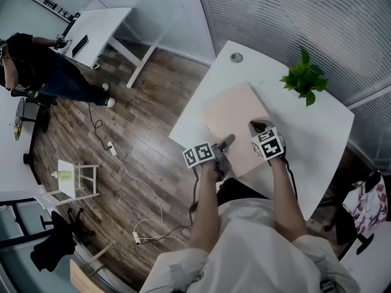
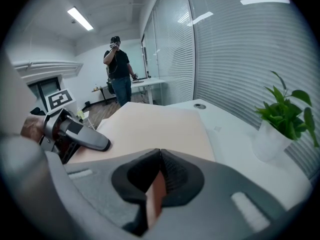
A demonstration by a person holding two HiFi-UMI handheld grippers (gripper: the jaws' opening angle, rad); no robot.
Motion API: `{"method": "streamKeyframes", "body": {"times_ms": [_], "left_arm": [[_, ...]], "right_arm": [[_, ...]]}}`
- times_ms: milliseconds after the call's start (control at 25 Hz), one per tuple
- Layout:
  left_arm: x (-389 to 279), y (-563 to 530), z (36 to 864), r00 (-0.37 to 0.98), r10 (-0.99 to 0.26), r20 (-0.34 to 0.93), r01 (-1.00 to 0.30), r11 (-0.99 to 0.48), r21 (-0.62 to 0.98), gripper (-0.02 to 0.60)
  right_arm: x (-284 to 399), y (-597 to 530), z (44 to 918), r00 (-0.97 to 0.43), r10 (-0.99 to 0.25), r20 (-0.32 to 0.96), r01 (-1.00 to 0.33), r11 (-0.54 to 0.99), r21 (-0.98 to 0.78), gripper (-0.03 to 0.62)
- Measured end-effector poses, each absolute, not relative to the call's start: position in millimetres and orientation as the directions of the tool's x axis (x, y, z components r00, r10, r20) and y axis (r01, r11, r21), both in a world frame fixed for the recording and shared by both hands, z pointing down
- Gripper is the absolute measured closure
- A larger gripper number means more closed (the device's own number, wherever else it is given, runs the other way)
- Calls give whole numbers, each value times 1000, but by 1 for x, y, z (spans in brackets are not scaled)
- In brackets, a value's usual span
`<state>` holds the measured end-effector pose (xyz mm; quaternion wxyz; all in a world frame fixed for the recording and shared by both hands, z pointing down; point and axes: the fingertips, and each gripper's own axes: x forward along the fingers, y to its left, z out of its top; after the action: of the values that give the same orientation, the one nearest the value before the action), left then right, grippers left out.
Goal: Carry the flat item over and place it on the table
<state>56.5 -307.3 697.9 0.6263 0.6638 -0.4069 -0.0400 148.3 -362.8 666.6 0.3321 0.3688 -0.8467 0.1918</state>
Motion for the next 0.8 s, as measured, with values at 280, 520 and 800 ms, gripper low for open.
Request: {"method": "streamKeyframes", "body": {"times_ms": [280, 520, 800], "left_arm": [[47, -304, 701, 602, -544, 584, -656, 80, 751, 193], [39, -305, 698, 494, -529, 690, -824, -32, 566, 193], [36, -312, 674, 342, -647, 682, -940, -227, 256, 195]], "right_arm": [[143, -360, 666, -500, -497, 709, -757, 649, -79, 591], [141, -358, 667, -451, -531, 717, -762, 647, -1, 592], [142, -357, 660, -444, -563, 697, -770, 638, 25, 592]]}}
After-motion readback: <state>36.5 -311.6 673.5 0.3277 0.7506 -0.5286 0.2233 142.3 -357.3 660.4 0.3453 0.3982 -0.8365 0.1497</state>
